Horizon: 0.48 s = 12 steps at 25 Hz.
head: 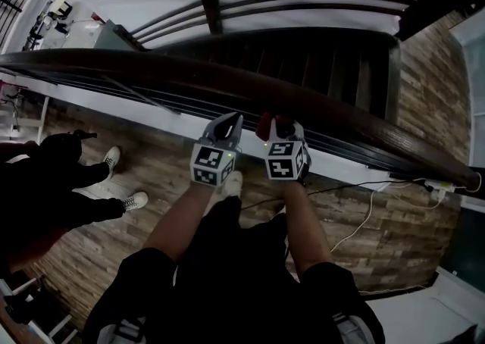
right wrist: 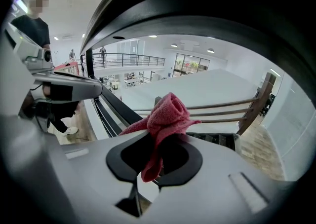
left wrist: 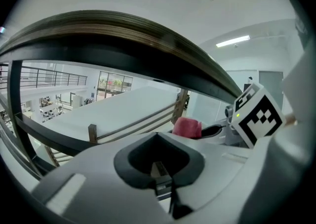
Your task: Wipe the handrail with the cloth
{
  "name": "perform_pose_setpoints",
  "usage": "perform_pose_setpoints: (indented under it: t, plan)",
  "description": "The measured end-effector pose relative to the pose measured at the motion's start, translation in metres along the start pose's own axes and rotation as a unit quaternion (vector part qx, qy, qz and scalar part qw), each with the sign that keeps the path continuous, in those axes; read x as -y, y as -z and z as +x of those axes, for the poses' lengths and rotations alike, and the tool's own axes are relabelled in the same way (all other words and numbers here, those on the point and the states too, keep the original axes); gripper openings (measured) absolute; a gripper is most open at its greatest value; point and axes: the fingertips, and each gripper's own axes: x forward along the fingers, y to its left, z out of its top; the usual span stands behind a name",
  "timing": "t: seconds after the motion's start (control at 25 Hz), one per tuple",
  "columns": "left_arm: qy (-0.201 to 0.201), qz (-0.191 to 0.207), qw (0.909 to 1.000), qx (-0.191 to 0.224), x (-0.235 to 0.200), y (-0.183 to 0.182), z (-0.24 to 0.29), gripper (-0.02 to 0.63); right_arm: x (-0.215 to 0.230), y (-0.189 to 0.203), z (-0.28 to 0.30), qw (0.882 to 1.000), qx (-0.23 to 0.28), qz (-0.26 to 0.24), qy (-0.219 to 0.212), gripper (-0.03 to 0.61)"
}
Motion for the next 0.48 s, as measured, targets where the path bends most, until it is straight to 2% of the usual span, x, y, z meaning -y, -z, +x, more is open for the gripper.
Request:
perform_pose_setpoints:
  t: [0.2, 0.48]
  plan:
    - [-0.023, -0.006, 0.9997, 0.005, 0.012, 0.005, 0.005, -0.002, 0.007, 0.007, -0.009, 1.0, 0.011, -0.003, -0.028, 0.043]
    - [-0.024, -0.014, 0.9996, -0.004, 0.042, 0.012, 0.013, -0.002, 0.03, 0.017, -0.02, 0.999, 0.01, 0.002, -0.032, 0.043]
